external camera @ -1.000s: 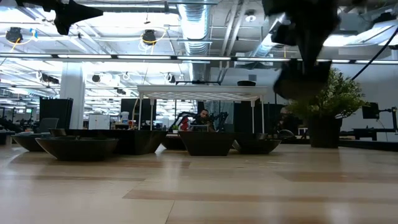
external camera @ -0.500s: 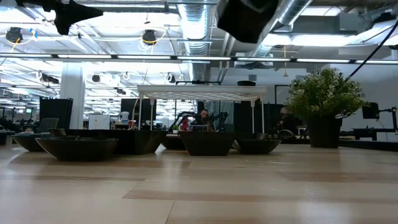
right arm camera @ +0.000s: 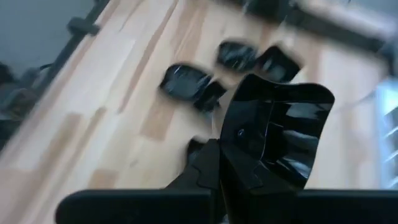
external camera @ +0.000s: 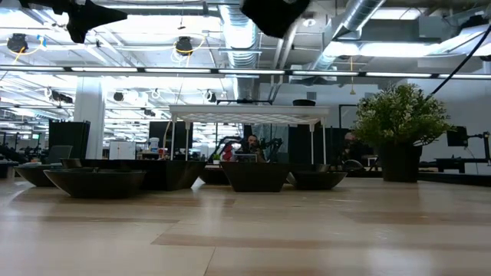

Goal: Pick & Place Mini shaped plates
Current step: Put the distorted square plate on the shelf

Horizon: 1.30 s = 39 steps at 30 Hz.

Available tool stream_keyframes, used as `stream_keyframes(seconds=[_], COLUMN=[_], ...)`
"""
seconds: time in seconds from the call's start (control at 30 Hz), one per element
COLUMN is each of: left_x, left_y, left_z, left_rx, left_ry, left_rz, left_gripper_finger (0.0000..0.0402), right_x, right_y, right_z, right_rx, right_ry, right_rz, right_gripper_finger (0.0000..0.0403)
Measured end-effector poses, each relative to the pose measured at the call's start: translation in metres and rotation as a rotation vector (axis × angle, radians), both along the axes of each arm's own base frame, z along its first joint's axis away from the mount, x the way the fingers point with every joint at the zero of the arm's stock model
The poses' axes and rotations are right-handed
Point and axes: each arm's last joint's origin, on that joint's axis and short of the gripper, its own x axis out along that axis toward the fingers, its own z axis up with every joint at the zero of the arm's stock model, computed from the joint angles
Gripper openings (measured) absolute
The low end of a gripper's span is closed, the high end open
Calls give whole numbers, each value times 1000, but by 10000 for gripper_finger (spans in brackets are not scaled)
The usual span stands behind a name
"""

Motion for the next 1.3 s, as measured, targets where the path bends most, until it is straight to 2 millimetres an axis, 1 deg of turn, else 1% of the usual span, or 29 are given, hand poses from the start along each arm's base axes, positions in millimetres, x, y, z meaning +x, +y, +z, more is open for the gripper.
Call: stream_keyframes(seconds=[0.1,0.27,0.53,0.63,0.73,0.77,0.93,1.07,1.17,1.23,1.27,1.3], left_x=[0,0,0,0,0,0,0,0,0,0,1,1], left_y=[0,0,0,0,0,0,0,0,0,0,0,0], left_z=[0,0,0,0,0,0,0,0,0,0,0,0], left_rx=[0,0,0,0,0,1,0,1,1,1,2,2], left_ry=[0,0,0,0,0,1,0,1,2,3,4,5], left_rz=[0,0,0,0,0,0,0,0,0,0,0,0], left_gripper_finger=[214,214,214,214,214,214,214,214,214,214,214,214], right_x=[5,12,16,14,21,23,52,72,83,91,93,96], right_y=[-4,-24,-64,-78,-88,-90,-107,-124,-133,-136,-137,-137], right_z=[6,11,11,12,13,10,6,2,9,15,16,12], right_rx=[-101,-200,-220,-195,-190,-199,-277,-291,-280,-283,-288,-299], right_ry=[-85,-151,-138,-126,-79,-23,181,327,328,297,299,312], right_rz=[7,-57,-177,-244,-263,-263,-287,-310,-325,-331,-325,-318], right_gripper_finger=[0,0,0,0,0,0,0,0,0,0,0,0])
